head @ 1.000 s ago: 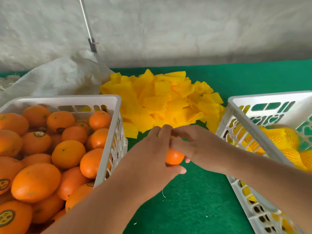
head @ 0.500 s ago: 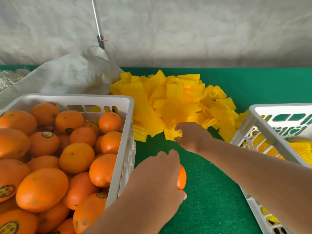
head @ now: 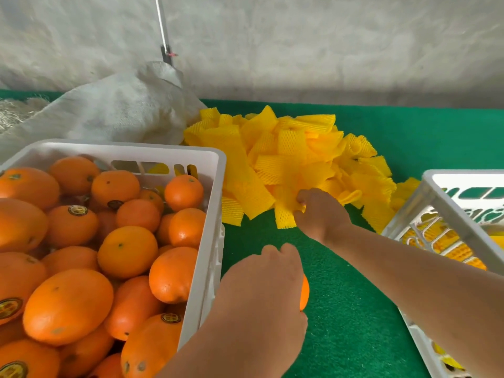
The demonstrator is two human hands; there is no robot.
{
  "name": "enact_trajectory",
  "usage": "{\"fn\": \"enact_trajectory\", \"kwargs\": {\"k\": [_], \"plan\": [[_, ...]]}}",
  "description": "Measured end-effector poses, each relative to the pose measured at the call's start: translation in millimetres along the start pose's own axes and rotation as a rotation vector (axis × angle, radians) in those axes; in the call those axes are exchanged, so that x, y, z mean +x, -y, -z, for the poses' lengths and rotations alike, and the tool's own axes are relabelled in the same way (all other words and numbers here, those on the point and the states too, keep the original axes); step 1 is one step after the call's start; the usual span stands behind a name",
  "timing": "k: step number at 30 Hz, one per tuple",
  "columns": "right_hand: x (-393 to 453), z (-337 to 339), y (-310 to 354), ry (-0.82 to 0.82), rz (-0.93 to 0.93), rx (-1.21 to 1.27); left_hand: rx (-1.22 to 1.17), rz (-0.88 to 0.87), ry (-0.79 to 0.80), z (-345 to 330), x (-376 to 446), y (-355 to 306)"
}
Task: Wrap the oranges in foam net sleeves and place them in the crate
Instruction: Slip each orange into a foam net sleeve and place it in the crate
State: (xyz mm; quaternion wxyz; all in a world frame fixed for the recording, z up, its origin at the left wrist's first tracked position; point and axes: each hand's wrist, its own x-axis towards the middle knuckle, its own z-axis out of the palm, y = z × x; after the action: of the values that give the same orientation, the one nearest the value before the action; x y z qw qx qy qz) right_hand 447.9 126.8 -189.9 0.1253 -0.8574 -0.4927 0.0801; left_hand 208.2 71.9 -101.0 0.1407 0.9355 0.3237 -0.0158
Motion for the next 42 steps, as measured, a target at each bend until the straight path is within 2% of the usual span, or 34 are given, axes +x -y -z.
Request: {"fn": "enact_trajectory", "kwargs": {"k": [2,6,9,15,19,23,31,37,42], "plan": [[-14,20,2,0.052,-0.014,0.110,-0.001,-0.019,0.048,1,5,7],[-58,65,3,0.128,-0.037,0.274,0.043,-0.056,-0.036,4,4,6],[-99,96,1,0.212,-0.110,0.559,0.005,-0.082,-0.039,5,2,0],[-150,133,-21,0.268,-0.111,1.055,-0.359,-0.268,-0.209,16,0,-8],[-151,136,-30,0.244,-0.261,1.233,-0.436,-0.300,-0.274,19,-1,-12],[-148,136,-31,0.294,-0.241,1.239,-0.434,-0.353,-0.288,19,-1,-13],[-155,129,-24,0.243,-0.219,1.160,-0.444,-0.342,-0.283,19,-5,-14],[-161,126,-20,0.416,-0.022,0.996,-0.462,-0.334,-0.266,20,-6,-14],[-161,128,-21,0.605,0.015,1.124,-0.409,-0.356,-0.226,19,-5,-14]]}}
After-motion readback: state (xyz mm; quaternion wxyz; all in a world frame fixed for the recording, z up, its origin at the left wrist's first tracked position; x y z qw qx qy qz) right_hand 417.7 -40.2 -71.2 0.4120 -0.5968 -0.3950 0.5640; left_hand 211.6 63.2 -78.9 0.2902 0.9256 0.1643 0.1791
